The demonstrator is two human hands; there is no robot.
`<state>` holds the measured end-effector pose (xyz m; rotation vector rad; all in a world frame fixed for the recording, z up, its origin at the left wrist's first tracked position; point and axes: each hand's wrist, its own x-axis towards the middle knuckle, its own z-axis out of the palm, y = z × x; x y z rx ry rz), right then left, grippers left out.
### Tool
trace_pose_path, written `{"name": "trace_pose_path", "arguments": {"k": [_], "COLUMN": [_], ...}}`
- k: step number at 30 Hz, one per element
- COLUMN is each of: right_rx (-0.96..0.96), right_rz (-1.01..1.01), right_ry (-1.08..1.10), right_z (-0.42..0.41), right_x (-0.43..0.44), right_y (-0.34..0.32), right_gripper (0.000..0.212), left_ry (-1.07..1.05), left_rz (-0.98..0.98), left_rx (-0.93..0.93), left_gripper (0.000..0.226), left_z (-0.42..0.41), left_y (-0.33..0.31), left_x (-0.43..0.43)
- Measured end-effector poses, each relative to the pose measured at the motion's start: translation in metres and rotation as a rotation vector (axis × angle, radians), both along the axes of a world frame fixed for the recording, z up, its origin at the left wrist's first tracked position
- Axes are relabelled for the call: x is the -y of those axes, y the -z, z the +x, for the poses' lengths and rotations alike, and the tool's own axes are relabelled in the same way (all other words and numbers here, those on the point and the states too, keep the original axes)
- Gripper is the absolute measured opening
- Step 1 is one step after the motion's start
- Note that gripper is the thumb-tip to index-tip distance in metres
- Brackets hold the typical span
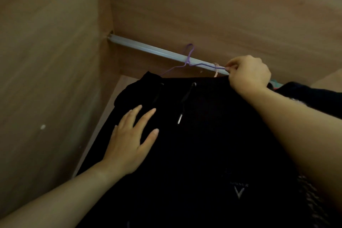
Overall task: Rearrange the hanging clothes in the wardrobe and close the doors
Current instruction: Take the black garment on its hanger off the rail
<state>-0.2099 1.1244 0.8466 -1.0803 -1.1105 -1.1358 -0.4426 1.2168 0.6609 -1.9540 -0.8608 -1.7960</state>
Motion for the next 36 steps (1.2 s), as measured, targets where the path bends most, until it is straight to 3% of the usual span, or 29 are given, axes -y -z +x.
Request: {"name": "trace_pose_path", "arguments": {"k": [8, 12, 19, 22, 27, 32, 36], "right_rx": [0.140, 0.193, 0.227, 0.261, 0.331, 0.383, 0.367], "right_rz": [0.036, 0.052, -0.015, -0.054, -0.193, -0.346, -0.442], "right_ry": [-0.091, -0.177, -0.348, -0.344, -0.411, -0.445, -0.506], "right_z": [0.029, 0.051, 0.075, 0.078, 0.081, 0.091, 0.097], "right_x": [0.019, 0.025, 0.026, 0.028, 0.039, 0.058, 0.081], "right_y": [0.067, 0.113, 0.176, 0.209, 0.277, 0.368, 0.437], "right_gripper": [0.016, 0.012, 0.011, 0.012, 0.012, 0.009, 0.020], "left_ry": [-0.164, -0.253, -0.392, -0.345, -0.208, -0.262, -0.252], "left_rz": [0.121, 0.085, 0.196, 0.144, 0.114, 0.004, -0.118], "left_rx": [0.091, 0.024, -0.119, -0.228, -0.215, -0.108, -0.093], "left_gripper": [0.076, 0.069, 0.061, 0.058, 0.047, 0.043, 0.040], "left_z": [-0.018, -0.018, -0.011, -0.014, -0.014, -0.001, 0.007], "left_y": [-0.021, -0.003, 0.035, 0.056, 0.125, 0.234, 0.304], "left_x": [-0.002, 0.002, 0.018, 0.023, 0.051, 0.101, 0.139]}}
